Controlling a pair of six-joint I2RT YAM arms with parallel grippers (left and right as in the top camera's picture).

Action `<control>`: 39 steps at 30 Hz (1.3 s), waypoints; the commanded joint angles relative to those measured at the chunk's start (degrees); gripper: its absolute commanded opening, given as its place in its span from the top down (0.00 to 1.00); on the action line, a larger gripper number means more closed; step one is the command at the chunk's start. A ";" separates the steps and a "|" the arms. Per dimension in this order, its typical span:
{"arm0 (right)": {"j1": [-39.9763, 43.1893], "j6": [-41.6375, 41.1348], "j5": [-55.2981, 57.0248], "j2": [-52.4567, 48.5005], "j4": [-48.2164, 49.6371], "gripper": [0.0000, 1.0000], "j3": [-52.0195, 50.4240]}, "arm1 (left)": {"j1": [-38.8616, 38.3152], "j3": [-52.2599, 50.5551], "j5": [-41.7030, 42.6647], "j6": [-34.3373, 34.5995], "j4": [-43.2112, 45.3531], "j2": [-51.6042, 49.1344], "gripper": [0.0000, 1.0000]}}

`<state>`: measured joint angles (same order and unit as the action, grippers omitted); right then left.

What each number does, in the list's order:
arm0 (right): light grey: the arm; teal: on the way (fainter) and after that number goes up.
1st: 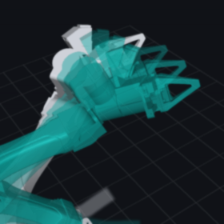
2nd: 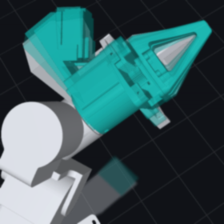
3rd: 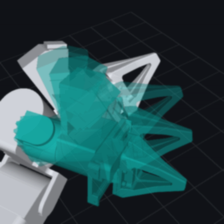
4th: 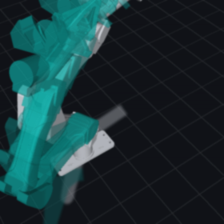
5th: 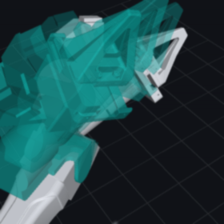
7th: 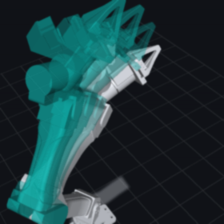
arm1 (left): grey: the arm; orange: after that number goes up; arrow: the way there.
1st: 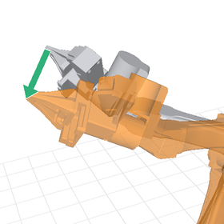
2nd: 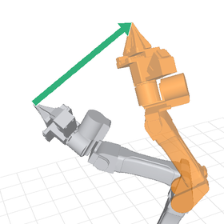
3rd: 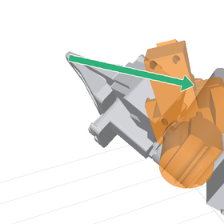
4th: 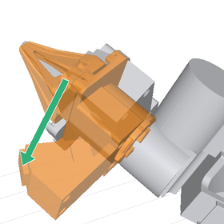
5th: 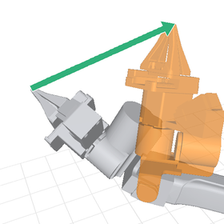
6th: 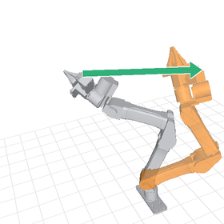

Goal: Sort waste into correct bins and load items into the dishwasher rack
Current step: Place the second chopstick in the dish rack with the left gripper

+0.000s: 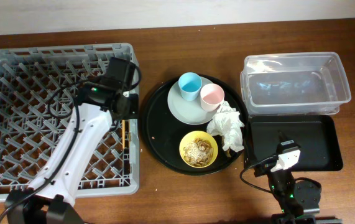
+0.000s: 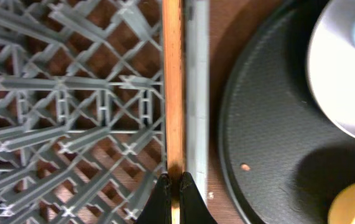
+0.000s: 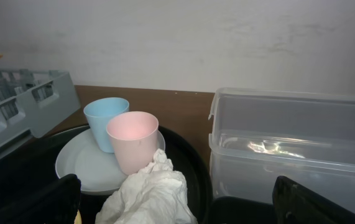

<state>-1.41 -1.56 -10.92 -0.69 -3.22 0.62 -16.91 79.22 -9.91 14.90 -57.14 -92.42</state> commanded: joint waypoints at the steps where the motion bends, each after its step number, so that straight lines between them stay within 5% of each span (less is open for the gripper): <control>1: 0.31 -0.42 0.46 0.33 -0.37 0.02 -0.31 | 0.63 0.37 -0.46 -1.77 -0.11 -1.97 0.99; 14: 0.31 -0.44 0.46 0.33 -0.37 0.02 -0.31 | 0.63 0.37 -4.50 -1.49 2.43 -9.46 0.98; 27: 0.31 -0.44 0.46 0.33 -0.37 0.01 -0.31 | 2.08 0.37 -4.48 -1.49 2.40 -9.46 0.64; 33: 0.31 -0.44 0.46 0.33 -0.37 0.02 -0.31 | 2.08 0.61 -4.17 -1.49 1.79 -8.57 0.63; 39: 0.31 -0.44 0.46 0.33 -0.37 0.02 -0.31 | 2.08 0.68 5.70 -1.51 0.42 -0.98 0.59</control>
<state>-1.41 -1.54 -10.92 -0.69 -3.25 0.62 -15.18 79.22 -11.77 13.67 -56.47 -100.22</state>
